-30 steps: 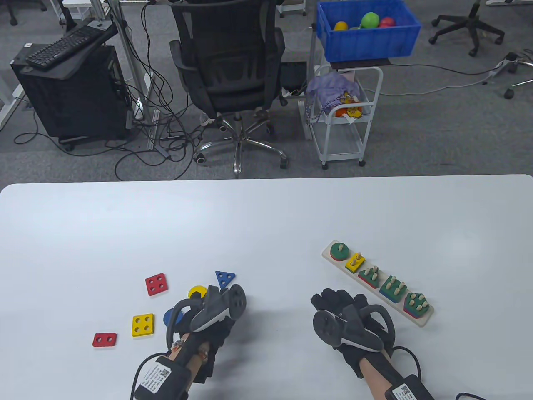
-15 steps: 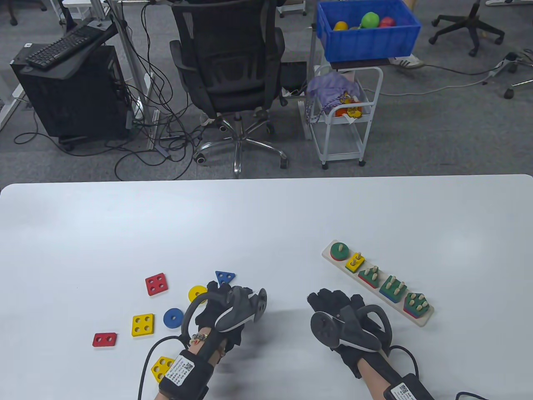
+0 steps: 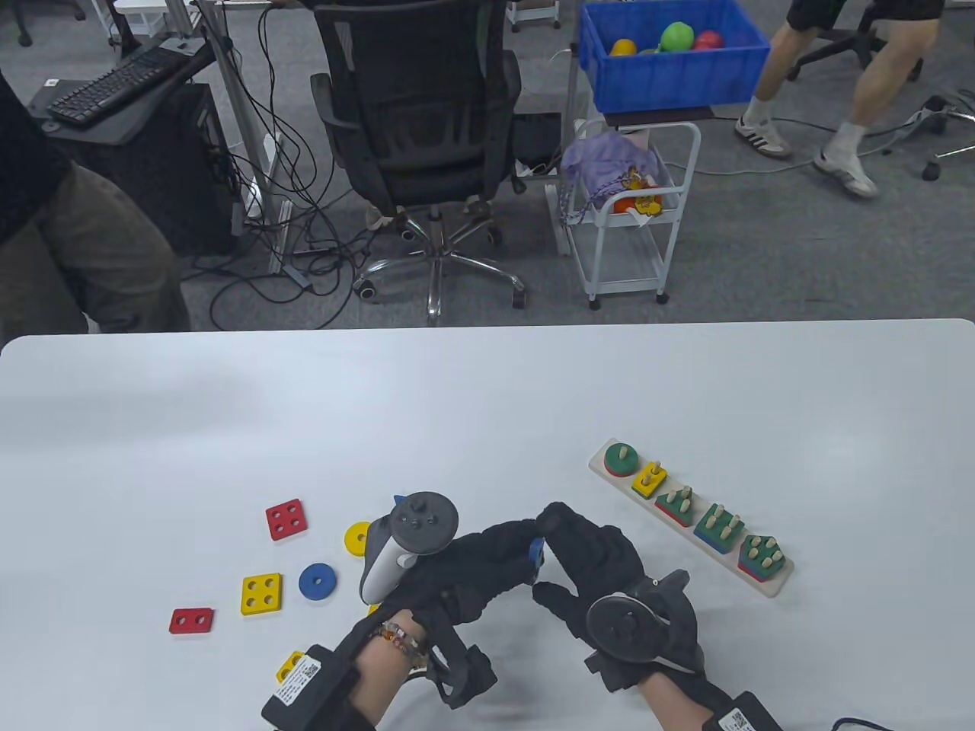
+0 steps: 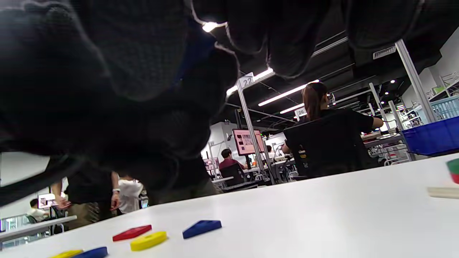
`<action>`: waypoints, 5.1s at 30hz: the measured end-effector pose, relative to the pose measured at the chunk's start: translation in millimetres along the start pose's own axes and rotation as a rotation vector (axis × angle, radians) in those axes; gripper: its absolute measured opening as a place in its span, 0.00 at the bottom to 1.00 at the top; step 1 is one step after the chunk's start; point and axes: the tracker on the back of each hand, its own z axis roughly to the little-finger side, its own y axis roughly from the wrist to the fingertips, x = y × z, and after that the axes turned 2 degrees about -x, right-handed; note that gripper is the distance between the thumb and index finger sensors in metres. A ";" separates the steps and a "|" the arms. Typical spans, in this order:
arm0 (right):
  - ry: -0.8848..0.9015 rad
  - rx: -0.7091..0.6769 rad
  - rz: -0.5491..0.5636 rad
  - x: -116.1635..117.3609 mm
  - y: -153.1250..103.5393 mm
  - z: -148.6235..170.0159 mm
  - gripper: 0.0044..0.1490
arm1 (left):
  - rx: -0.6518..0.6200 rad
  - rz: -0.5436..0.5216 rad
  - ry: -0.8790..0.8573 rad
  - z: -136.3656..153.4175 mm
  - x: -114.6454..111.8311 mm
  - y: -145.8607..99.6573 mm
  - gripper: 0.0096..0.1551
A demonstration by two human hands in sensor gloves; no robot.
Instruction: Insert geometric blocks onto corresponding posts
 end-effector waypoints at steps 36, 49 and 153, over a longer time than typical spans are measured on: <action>-0.553 0.557 -0.421 -7.8 73.2 127.7 0.43 | 0.388 -0.556 1.049 74.5 132.9 -129.8 0.45; -0.589 0.644 -0.446 19.4 75.9 147.1 0.44 | 0.423 -0.519 1.059 82.2 130.4 -124.8 0.43; -0.482 0.468 -0.215 -47.1 49.6 107.1 0.43 | 0.238 -0.595 1.069 42.2 98.6 -127.0 0.43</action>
